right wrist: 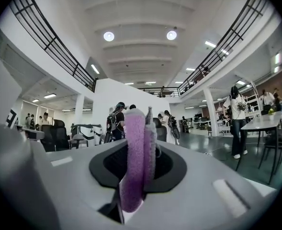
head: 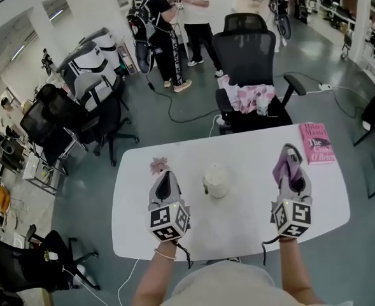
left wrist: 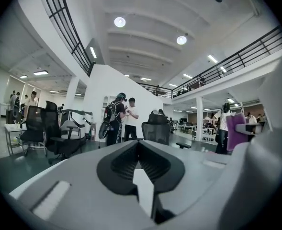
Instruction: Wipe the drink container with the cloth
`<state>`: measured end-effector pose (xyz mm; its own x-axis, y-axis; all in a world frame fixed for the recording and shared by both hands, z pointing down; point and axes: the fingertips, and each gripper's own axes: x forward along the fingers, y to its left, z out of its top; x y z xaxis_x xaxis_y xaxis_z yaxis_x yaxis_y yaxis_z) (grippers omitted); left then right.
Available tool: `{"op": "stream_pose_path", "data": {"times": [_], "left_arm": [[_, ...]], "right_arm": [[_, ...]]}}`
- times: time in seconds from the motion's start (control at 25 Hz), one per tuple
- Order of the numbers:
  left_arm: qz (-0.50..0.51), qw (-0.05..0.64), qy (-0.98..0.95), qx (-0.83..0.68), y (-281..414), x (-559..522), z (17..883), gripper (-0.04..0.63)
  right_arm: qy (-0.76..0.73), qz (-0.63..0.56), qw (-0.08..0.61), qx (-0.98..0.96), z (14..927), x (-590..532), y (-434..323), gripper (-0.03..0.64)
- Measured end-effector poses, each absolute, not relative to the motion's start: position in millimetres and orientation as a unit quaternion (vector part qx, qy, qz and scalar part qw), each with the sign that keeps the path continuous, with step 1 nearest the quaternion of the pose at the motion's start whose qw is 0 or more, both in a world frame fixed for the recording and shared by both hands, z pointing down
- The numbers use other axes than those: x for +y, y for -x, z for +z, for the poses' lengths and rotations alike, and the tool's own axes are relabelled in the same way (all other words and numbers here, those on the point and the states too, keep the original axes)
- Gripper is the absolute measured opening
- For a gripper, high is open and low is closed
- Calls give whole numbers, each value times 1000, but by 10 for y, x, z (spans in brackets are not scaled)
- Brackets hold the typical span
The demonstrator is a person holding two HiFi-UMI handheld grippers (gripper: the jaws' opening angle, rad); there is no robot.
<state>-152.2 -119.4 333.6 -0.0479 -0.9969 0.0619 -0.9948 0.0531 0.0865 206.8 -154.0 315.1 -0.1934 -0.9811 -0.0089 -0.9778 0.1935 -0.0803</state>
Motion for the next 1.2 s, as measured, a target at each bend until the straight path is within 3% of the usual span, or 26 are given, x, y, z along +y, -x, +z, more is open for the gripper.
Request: {"op": "stream_pose_path", "data": {"times": [0.48,1.2], "left_arm": [[5,52,-696,-716,1456,-1301,3458,-1],[10,86,-703,-706,1496,-1387,3639,-1]], "right_arm": [[650,-16,-9,760,3120,-1590,-2181,67],[654,-37,-6,755,3141,-1640,-2170,67]]}}
